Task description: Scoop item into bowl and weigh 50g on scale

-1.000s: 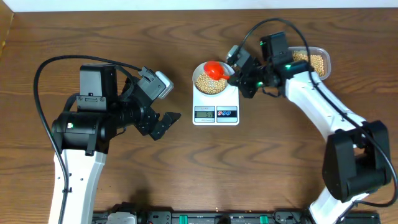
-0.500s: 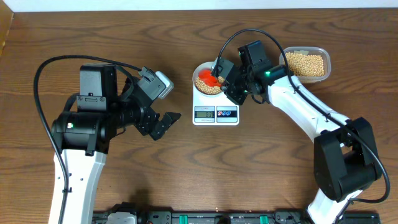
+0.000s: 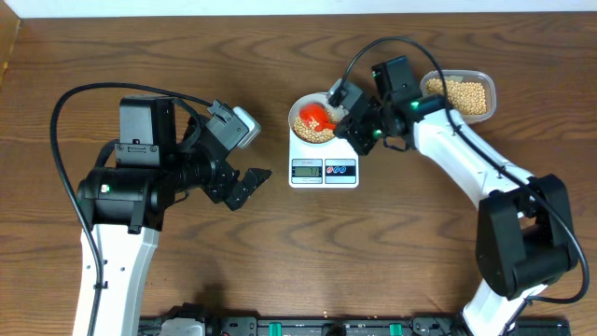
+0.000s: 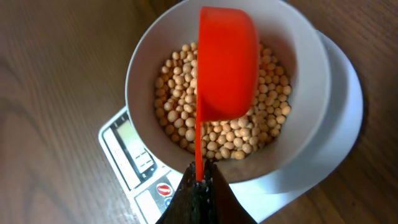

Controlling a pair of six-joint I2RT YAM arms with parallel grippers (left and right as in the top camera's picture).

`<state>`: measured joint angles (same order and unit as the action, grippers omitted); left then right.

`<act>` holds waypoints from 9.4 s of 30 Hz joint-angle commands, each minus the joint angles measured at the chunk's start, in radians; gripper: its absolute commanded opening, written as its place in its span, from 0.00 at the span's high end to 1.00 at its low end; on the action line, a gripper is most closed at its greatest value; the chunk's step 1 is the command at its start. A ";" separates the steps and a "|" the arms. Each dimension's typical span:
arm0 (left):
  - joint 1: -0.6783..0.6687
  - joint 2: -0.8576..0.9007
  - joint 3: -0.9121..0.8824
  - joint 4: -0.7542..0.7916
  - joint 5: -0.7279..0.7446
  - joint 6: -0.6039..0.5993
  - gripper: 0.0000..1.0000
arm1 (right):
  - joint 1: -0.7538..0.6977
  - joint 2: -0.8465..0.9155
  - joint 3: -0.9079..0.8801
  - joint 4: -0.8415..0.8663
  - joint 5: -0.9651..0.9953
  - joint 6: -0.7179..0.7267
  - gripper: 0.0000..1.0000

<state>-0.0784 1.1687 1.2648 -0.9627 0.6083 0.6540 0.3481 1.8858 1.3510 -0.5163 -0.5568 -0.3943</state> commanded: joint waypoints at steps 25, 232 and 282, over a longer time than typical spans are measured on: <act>0.006 -0.005 0.029 -0.001 0.020 -0.005 0.01 | -0.158 -0.063 0.004 0.004 -0.362 0.056 0.99; 0.006 -0.005 0.029 -0.001 0.020 -0.005 0.01 | 0.010 -0.103 0.074 -0.105 0.069 -0.120 0.99; 0.006 -0.005 0.029 -0.001 0.020 -0.005 0.01 | 0.008 -0.141 0.064 -0.109 -0.016 -0.002 0.99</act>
<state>-0.0784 1.1687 1.2648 -0.9627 0.6083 0.6540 0.3622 1.7660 1.4071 -0.6224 -0.5419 -0.4213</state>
